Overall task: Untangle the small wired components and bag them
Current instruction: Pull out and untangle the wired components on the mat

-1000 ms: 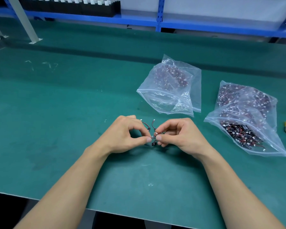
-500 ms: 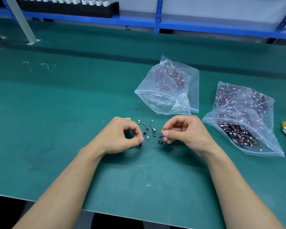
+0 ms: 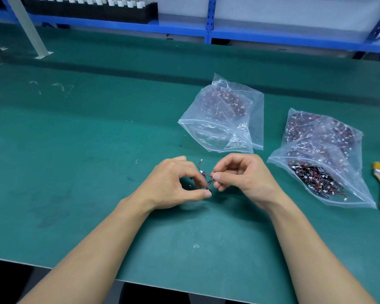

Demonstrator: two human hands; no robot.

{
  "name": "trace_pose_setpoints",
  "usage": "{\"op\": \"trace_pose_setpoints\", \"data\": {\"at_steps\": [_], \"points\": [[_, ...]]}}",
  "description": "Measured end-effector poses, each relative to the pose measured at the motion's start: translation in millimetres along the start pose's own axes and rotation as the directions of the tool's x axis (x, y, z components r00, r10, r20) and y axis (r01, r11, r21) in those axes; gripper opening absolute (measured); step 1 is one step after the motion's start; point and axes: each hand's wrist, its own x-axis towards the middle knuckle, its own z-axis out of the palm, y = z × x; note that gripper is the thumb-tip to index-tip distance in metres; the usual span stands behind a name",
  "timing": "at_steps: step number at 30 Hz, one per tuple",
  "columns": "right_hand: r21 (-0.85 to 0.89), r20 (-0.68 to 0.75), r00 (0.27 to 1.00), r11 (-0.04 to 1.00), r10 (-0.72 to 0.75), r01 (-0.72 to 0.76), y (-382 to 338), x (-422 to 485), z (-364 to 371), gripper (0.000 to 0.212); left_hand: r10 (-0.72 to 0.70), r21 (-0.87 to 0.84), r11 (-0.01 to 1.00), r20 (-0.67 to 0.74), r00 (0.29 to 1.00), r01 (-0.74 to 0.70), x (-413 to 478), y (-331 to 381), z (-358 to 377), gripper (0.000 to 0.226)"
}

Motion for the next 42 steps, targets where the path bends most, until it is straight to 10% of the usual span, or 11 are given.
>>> {"op": "trace_pose_setpoints", "data": {"at_steps": [10, 20, 31, 36, 42], "points": [[-0.062, -0.151, 0.988, 0.998, -0.042, 0.033, -2.2, 0.9, -10.4, 0.009, -0.022, 0.041, 0.999, 0.104, 0.994, 0.017, -2.4, -5.4, 0.4, 0.003], [-0.39, 0.121, 0.988, 0.92, 0.096, -0.041, 2.9, -19.0, -27.3, 0.011, 0.001, 0.132, 0.991, 0.014, 1.0, -0.003, -4.3, -8.7, -8.9, 0.021], [-0.379, -0.236, 0.941, 0.915, -0.242, 0.14, 8.0, -3.8, -41.6, 0.017, -0.04, 0.168, 0.984, -0.144, 0.989, 0.065, 30.2, 8.7, -2.6, 0.031], [-0.481, -0.311, 0.893, 0.864, -0.325, 0.147, 20.4, 1.2, -34.1, 0.018, -0.229, 0.507, 0.852, 0.144, 0.963, 0.127, 83.7, 3.6, 23.8, 0.035], [-0.513, -0.367, 0.859, 0.848, -0.355, 0.132, 26.4, 7.2, -35.6, 0.019, -0.437, 0.745, 0.632, 0.115, 0.892, 0.213, 143.6, 0.6, 32.0, 0.016]]}}
